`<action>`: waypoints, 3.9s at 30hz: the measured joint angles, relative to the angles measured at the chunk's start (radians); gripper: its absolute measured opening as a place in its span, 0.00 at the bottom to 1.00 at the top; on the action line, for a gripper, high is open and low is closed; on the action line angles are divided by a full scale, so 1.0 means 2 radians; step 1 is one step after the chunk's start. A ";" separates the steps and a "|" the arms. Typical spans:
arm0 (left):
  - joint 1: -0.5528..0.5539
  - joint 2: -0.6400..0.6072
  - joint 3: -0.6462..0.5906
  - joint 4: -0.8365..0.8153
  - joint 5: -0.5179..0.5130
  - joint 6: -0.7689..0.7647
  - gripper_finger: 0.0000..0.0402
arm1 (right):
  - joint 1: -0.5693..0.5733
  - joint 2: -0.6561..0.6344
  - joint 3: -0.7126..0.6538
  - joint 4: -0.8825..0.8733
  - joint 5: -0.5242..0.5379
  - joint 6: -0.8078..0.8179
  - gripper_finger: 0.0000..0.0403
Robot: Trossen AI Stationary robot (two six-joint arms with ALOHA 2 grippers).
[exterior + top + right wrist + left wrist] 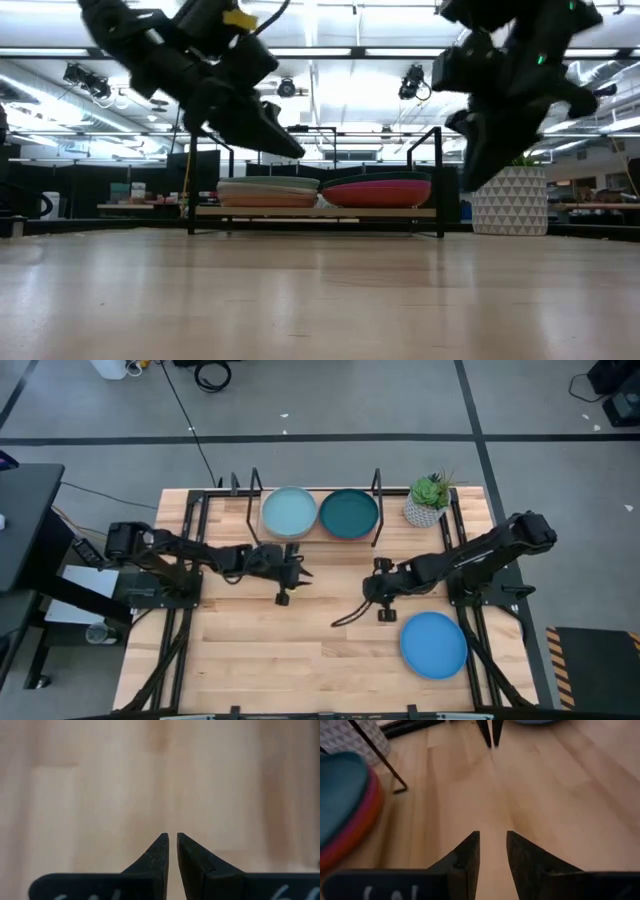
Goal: Place and stack plates onto a shelf
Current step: Stack the blue plate on top of the dark green plate on the shelf
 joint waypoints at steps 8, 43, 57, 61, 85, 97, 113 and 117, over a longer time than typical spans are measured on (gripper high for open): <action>-0.050 0.000 -0.080 0.122 0.000 -0.057 0.25 | 0.012 -0.005 0.055 -0.172 -0.111 0.040 0.19; -0.091 -0.006 -0.153 0.183 -0.074 -0.097 0.25 | 0.110 0.113 0.053 -0.318 -0.145 0.025 0.35; -0.091 -0.006 -0.153 0.192 -0.074 -0.096 0.25 | 0.060 0.090 0.074 -0.303 -0.165 0.045 0.05; -0.091 -0.006 -0.153 0.192 -0.074 -0.092 0.25 | 0.011 0.088 0.116 -0.302 -0.143 0.057 0.04; -0.091 -0.006 -0.153 0.179 -0.074 -0.104 0.25 | -0.331 0.094 0.413 -0.264 -0.115 -0.103 0.03; -0.091 -0.006 -0.153 0.212 -0.074 -0.119 0.26 | -0.399 0.283 0.649 -0.435 -0.096 -0.207 0.03; -0.091 -0.006 -0.153 0.190 -0.074 -0.126 0.26 | -0.474 0.379 0.754 -0.559 -0.100 -0.237 0.07; -0.091 -0.006 -0.153 0.192 -0.078 -0.126 0.26 | -0.469 0.379 0.754 -0.552 -0.109 -0.255 0.14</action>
